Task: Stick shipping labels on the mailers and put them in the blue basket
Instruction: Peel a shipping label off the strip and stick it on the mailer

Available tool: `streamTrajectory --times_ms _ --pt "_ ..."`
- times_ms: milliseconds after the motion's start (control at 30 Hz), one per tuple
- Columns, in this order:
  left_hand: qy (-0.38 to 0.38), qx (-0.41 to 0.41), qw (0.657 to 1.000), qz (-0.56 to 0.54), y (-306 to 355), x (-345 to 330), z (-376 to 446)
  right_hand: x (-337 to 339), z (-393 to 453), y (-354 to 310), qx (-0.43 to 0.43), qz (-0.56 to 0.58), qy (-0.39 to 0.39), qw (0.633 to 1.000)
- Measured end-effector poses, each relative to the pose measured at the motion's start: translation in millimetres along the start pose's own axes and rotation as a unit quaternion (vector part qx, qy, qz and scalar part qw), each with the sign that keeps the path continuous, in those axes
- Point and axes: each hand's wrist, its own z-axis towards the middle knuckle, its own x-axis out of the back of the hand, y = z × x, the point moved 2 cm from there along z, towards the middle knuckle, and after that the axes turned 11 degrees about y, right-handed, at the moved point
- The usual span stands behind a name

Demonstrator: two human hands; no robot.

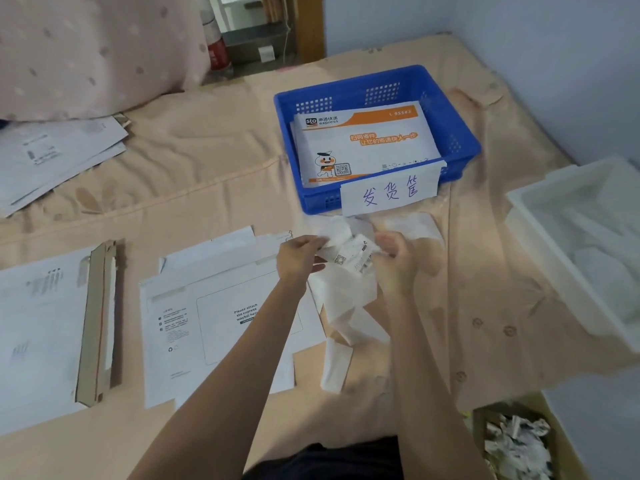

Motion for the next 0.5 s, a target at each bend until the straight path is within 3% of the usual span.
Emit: streamTrajectory --times_ms 100,267,400,500 --pt "0.009 0.005 1.0 -0.003 1 3 1 -6 -2 -5 0.141 -0.209 0.018 0.968" --pt "-0.004 0.003 1.0 -0.027 3 1 -4 -20 -12 -12 0.092 -0.263 -0.093 0.956" --pt "-0.009 0.002 1.0 -0.019 5 0 -5 -21 -20 -24 -0.059 -0.065 -0.15 0.985" --pt "-0.02 0.003 1.0 -0.013 3 -1 -8 -23 -23 -29 -0.127 0.014 -0.128 0.984"
